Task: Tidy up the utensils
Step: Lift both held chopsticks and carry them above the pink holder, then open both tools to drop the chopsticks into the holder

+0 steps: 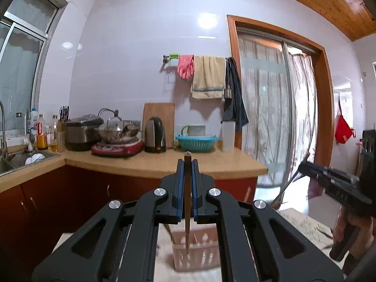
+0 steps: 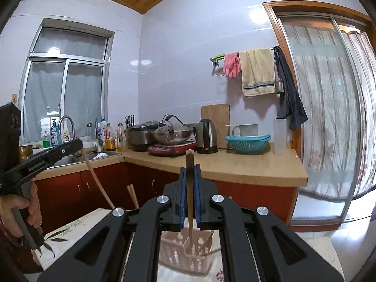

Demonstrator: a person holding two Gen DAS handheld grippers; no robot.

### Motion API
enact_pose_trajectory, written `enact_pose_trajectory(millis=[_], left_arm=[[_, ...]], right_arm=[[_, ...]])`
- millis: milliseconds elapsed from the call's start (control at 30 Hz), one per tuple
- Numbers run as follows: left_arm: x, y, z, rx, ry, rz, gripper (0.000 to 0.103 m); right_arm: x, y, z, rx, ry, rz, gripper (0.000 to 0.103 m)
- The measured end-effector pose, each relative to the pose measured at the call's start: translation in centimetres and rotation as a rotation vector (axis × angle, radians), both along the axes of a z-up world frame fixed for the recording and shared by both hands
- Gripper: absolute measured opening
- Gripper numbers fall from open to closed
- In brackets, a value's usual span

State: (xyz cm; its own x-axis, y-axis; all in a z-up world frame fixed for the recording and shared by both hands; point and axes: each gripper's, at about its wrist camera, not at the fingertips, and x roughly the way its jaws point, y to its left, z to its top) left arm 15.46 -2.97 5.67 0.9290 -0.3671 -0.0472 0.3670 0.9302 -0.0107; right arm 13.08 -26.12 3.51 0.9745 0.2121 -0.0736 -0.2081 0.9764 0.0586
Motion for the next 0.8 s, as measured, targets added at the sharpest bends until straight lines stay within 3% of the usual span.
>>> enact_pose_trajectory(millis=[233,600,667,733,800], left_arm=[[4.2,-2.2,-0.4,0.002,-0.022,0.002,0.007],[8.9,-3.4,-8.0,0.079,0.162,0.005,0.008],[9.0,-3.3,-8.6,0.084,0.183,0.007,0.019],[8.8,-3.2,-8.7,0.083,0.186,0.013,0.03],[8.2,-2.9,-8.6,0.071,0.189,0.013,0.035]], right_arm=[[3.6,-0.1,-1.3,0.002,0.033,-0.001,0.007],[7.3,0.6,-7.2,0.021,0.218,0.018,0.007],[7.3,0.8,-7.6,0.021,0.233,0.019,0.01],[7.2,0.8,-7.5,0.026,0.234,0.019,0.019],[6.6,0.9,-7.1,0.031,0.224,0.016,0.024]])
